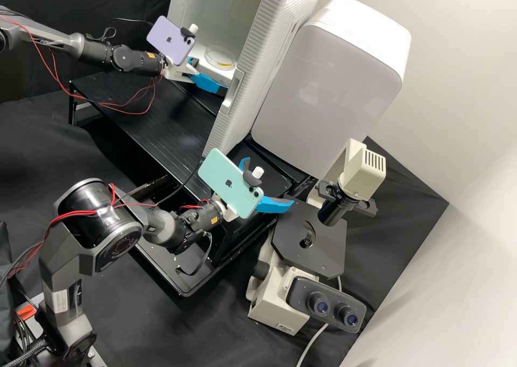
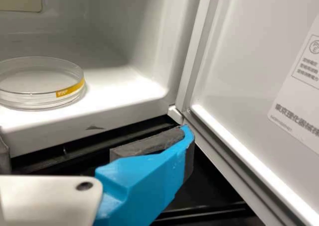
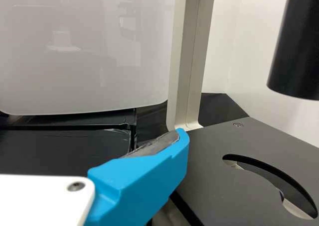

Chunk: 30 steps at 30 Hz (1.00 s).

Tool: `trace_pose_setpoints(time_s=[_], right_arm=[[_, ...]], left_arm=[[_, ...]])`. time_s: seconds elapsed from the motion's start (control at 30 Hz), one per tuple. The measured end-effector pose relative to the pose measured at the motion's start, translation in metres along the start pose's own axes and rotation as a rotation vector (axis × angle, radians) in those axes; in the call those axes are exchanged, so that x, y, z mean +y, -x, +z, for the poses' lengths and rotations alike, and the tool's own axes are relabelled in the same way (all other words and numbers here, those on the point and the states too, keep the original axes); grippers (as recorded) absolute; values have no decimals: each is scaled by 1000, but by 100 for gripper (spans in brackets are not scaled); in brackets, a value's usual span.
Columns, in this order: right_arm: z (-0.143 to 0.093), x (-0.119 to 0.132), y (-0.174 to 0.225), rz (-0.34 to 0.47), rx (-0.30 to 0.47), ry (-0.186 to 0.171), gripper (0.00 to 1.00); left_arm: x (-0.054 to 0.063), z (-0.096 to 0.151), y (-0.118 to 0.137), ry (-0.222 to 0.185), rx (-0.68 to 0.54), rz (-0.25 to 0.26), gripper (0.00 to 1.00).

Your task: Take the petri dish out of the incubator

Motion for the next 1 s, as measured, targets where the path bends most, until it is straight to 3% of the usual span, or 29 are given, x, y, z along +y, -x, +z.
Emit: trace_pose_setpoints(time_s=[0.07,0.23,0.43,0.47,0.6,0.77,1.0], right_arm=[[0,0,0,0,0,0,100],[0,0,0,0,0,0,100],[0,0,0,0,0,0,100],[0,0,0,0,0,0,100],[0,0,0,0,0,0,100],[0,0,0,0,0,0,100],[0,0,0,0,0,0,100]], left_arm=[[-1,-1,2,-4,5,-5,100],[-3,-7,10,-59,40,15,100],[4,-21,39,-99,138,146,100],[6,-22,43,-91,140,161,100],[5,-20,53,-107,131,181,100],[6,-17,53,-111,122,185,100],[20,-2,44,-132,96,232,100]])
